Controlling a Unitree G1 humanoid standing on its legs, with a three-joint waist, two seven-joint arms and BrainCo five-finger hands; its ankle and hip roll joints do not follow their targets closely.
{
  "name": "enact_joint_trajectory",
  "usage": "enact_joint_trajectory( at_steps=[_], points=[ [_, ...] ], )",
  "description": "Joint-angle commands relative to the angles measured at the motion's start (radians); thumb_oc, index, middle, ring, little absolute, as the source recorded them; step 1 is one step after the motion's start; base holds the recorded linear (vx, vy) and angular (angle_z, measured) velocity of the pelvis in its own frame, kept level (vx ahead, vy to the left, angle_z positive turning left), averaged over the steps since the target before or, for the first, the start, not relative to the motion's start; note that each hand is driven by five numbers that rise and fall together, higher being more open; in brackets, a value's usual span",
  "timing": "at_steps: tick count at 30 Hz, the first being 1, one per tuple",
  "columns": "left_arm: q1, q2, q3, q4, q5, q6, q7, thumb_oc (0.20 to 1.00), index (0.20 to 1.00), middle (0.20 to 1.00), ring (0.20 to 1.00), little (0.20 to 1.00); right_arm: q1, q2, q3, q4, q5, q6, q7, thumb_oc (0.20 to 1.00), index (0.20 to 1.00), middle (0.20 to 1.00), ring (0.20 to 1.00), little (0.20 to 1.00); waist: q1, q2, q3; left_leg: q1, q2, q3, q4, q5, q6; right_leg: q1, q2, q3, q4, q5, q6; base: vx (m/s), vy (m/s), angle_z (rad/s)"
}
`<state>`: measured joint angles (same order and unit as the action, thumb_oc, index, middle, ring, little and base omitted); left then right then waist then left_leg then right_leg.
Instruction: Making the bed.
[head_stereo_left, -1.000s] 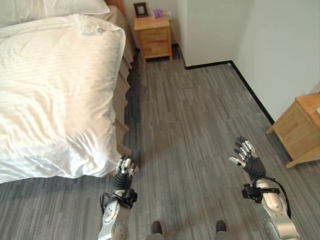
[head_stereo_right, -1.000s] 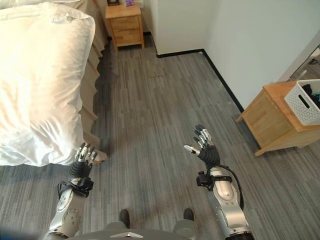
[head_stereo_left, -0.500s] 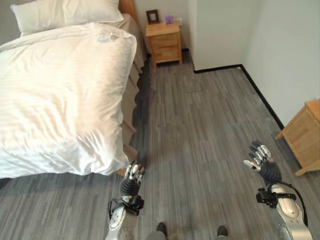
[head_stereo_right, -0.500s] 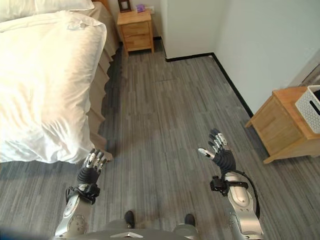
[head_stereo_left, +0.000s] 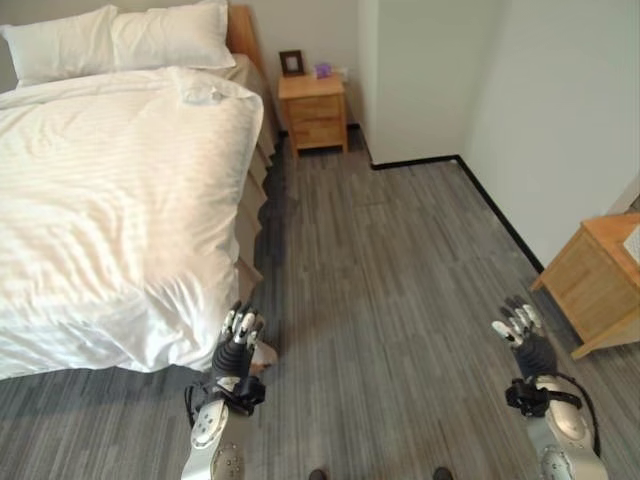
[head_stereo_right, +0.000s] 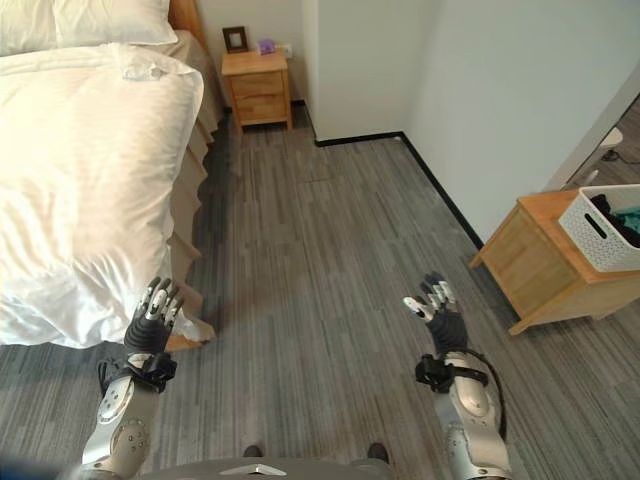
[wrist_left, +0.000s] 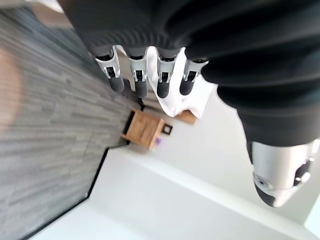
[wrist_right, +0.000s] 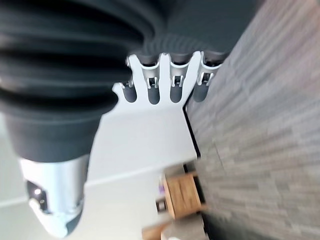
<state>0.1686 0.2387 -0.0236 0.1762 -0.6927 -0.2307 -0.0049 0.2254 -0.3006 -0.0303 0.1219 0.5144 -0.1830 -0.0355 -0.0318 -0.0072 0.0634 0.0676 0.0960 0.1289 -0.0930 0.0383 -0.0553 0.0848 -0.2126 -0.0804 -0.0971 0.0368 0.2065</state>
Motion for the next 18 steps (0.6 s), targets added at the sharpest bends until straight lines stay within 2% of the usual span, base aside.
enact_joint_trajectory(
  at_steps=[1,13,14,15,18],
  points=[
    [-0.059,0.044,0.047,-0.031,0.012,-0.032,-0.018,1.000,1.000,1.000,1.000,1.000,-0.017,-0.004,-0.004,-0.037,0.028,-0.025,0.031,1.000,1.000,1.000,1.000,1.000,-0.003,-0.043,-0.006,0.039,-0.029,0.010,0.022,-0.034,0.024,0.005,0.070,-0.053,0.047,-0.012,-0.058,0.00,0.015,0.09],
    [-0.010,0.051,0.092,-0.033,0.038,-0.035,-0.004,1.000,1.000,1.000,1.000,1.000,-0.050,0.030,0.010,-0.041,0.041,-0.035,0.036,1.000,1.000,1.000,1.000,1.000,0.026,-0.039,0.012,0.037,-0.068,-0.014,0.035,-0.064,0.055,-0.006,0.018,-0.057,0.095,0.007,-0.029,0.00,0.099,0.06],
    [-0.015,0.053,0.097,-0.029,0.041,-0.038,0.000,1.000,1.000,1.000,1.000,1.000,-0.053,0.031,0.011,-0.039,0.038,-0.036,0.035,1.000,1.000,1.000,1.000,1.000,0.028,-0.039,0.017,0.035,-0.071,-0.015,0.039,-0.067,0.060,-0.019,0.012,-0.053,0.129,0.008,-0.025,-0.04,0.137,0.09],
    [-0.034,0.053,0.099,-0.014,0.038,-0.043,0.012,1.000,1.000,1.000,1.000,1.000,-0.057,0.031,0.013,-0.039,0.029,-0.038,0.036,1.000,1.000,1.000,1.000,1.000,0.029,-0.036,0.035,0.035,-0.081,-0.022,0.045,-0.070,0.073,-0.070,-0.001,-0.038,0.252,0.045,-0.010,-0.06,0.185,0.09],
    [-0.057,0.058,0.081,-0.015,0.041,-0.045,0.007,1.000,1.000,1.000,1.000,1.000,-0.042,0.022,0.013,-0.030,-0.013,-0.035,0.043,1.000,1.000,1.000,1.000,1.000,0.015,-0.020,0.064,0.054,-0.093,-0.039,0.036,-0.067,0.090,-0.157,-0.027,-0.017,0.446,0.149,-0.004,-0.01,0.163,0.11]
  ],
)
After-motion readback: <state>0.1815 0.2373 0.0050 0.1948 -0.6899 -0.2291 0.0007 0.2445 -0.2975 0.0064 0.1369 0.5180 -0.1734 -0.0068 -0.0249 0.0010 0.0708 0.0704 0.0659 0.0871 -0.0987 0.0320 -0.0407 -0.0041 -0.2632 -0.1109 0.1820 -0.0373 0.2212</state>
